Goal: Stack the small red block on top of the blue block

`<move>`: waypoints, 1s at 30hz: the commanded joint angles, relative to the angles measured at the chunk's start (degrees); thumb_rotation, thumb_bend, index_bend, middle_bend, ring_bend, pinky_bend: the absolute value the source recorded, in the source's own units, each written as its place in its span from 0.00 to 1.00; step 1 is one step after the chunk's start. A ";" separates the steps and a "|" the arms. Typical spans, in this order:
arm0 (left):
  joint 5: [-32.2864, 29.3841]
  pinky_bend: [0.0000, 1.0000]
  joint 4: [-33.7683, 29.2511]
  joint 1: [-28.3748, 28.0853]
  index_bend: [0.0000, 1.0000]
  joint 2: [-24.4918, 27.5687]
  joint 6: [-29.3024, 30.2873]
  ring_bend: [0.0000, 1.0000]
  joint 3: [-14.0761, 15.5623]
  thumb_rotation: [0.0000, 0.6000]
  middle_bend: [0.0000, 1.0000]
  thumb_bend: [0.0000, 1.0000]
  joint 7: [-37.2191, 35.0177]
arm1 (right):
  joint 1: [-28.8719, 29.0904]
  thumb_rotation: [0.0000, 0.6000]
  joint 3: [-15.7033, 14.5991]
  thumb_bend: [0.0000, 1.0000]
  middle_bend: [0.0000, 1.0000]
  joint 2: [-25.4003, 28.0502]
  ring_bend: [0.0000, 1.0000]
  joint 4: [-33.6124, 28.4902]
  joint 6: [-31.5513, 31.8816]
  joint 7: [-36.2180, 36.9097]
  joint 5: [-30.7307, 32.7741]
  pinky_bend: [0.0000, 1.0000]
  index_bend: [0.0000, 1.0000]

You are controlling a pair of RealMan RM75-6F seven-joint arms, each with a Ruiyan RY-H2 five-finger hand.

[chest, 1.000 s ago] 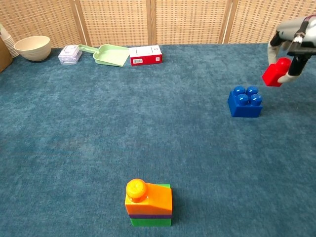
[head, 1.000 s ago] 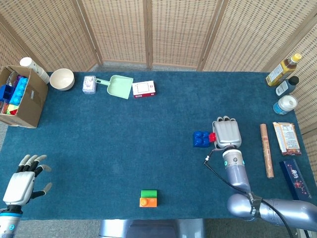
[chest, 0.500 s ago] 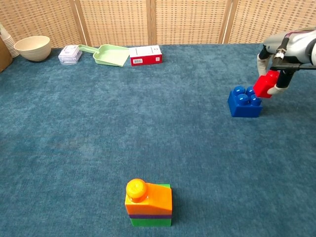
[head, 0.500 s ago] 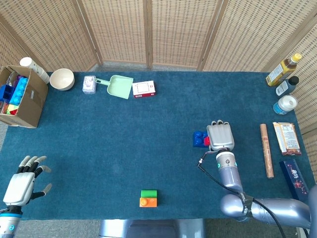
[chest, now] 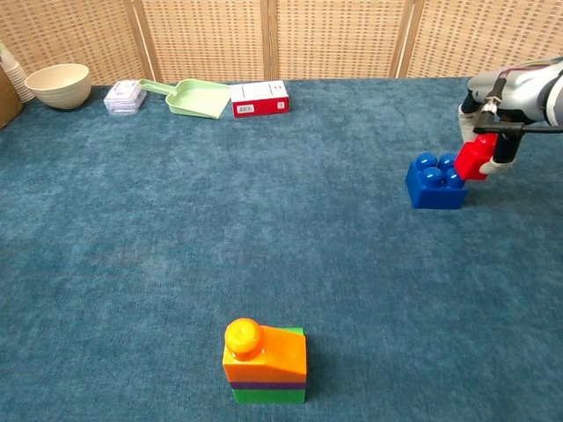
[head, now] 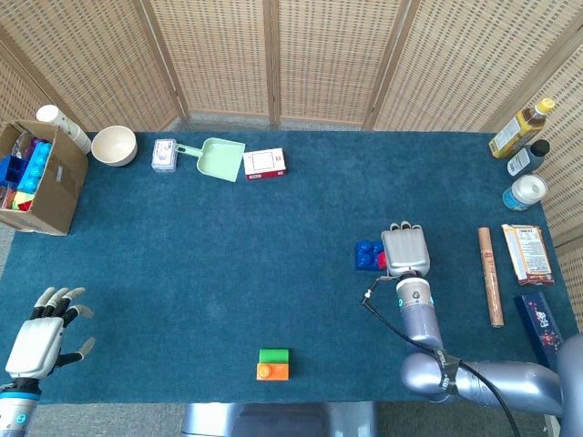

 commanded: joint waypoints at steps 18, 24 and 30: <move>-0.25 0.00 0.98 0.04 0.40 -0.44 -0.18 0.13 0.07 1.00 0.18 0.33 -0.73 | 0.60 1.00 0.41 0.27 0.28 -1.69 0.20 3.19 -1.10 -1.08 1.73 0.32 0.61; -0.35 0.00 1.27 0.09 0.40 -0.53 -0.18 0.13 0.05 1.00 0.18 0.33 -1.01 | 0.93 1.00 0.66 0.27 0.28 -2.11 0.20 3.59 -1.11 -1.60 2.16 0.32 0.61; -0.39 0.00 1.63 0.16 0.40 -0.68 -0.22 0.13 0.12 1.00 0.18 0.33 -1.31 | 1.25 1.00 0.78 0.27 0.28 -2.69 0.20 4.26 -1.28 -2.16 2.76 0.32 0.61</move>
